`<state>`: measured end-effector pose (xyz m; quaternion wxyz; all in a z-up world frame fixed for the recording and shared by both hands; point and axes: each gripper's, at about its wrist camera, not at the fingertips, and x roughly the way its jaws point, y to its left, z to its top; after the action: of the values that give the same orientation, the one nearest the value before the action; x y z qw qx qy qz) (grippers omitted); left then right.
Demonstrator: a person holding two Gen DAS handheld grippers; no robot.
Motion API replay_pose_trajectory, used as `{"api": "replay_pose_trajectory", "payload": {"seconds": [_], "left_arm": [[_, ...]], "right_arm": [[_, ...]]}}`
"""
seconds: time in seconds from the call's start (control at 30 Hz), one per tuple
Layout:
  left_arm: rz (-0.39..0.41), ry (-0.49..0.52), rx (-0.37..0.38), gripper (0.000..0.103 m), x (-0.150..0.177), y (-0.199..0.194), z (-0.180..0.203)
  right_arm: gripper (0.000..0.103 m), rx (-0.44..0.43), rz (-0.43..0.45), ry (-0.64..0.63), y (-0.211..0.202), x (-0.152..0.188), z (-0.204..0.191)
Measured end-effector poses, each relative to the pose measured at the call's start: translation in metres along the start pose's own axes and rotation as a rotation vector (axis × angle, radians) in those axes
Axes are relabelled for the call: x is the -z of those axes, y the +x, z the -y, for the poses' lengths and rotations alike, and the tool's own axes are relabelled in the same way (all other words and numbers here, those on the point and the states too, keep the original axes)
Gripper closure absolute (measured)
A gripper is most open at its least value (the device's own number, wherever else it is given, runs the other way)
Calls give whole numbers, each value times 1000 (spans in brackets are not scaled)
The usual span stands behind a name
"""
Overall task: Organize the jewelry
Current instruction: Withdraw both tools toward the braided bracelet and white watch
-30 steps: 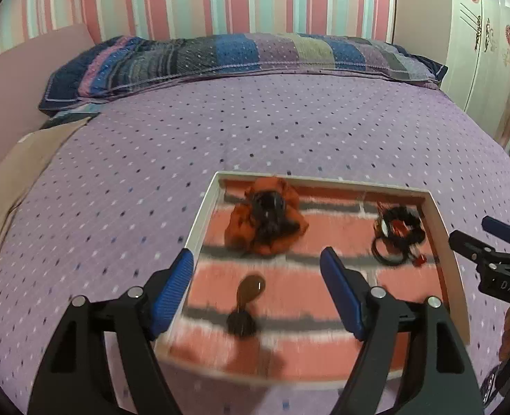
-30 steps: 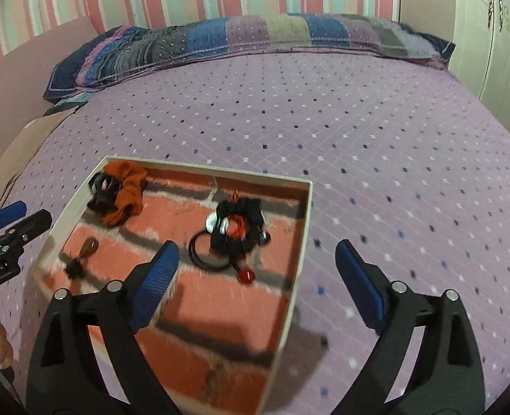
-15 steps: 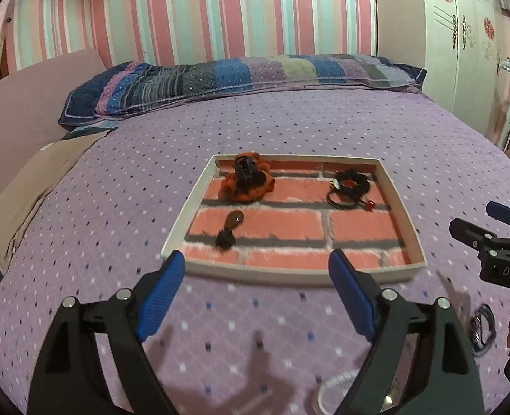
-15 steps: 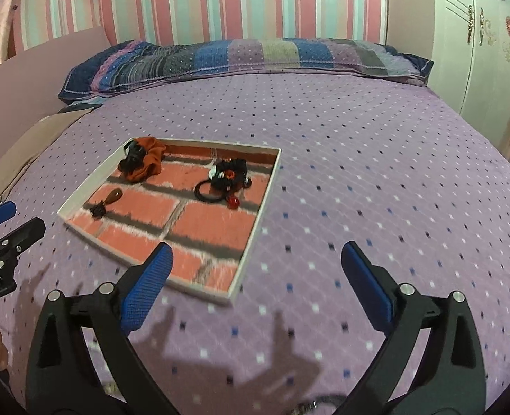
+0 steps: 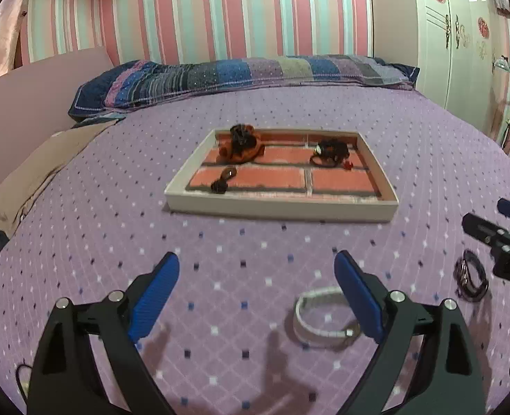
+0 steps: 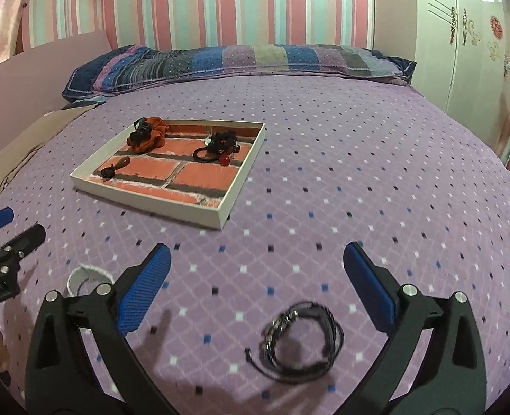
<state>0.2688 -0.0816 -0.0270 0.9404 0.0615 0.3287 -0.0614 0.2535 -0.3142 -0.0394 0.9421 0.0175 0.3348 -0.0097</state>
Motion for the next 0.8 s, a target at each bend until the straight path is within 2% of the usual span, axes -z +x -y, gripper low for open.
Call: {"api": "replay_pose_trajectory", "payload": {"seconds": [0.47, 0.8], "left_arm": [[-41, -56, 10, 14, 38, 0, -7], [-44, -67, 18, 14, 48, 4, -7]], "right_arm": [[5, 99, 2, -37, -11, 43, 15], [5, 135, -6, -32, -6, 54, 24]]}}
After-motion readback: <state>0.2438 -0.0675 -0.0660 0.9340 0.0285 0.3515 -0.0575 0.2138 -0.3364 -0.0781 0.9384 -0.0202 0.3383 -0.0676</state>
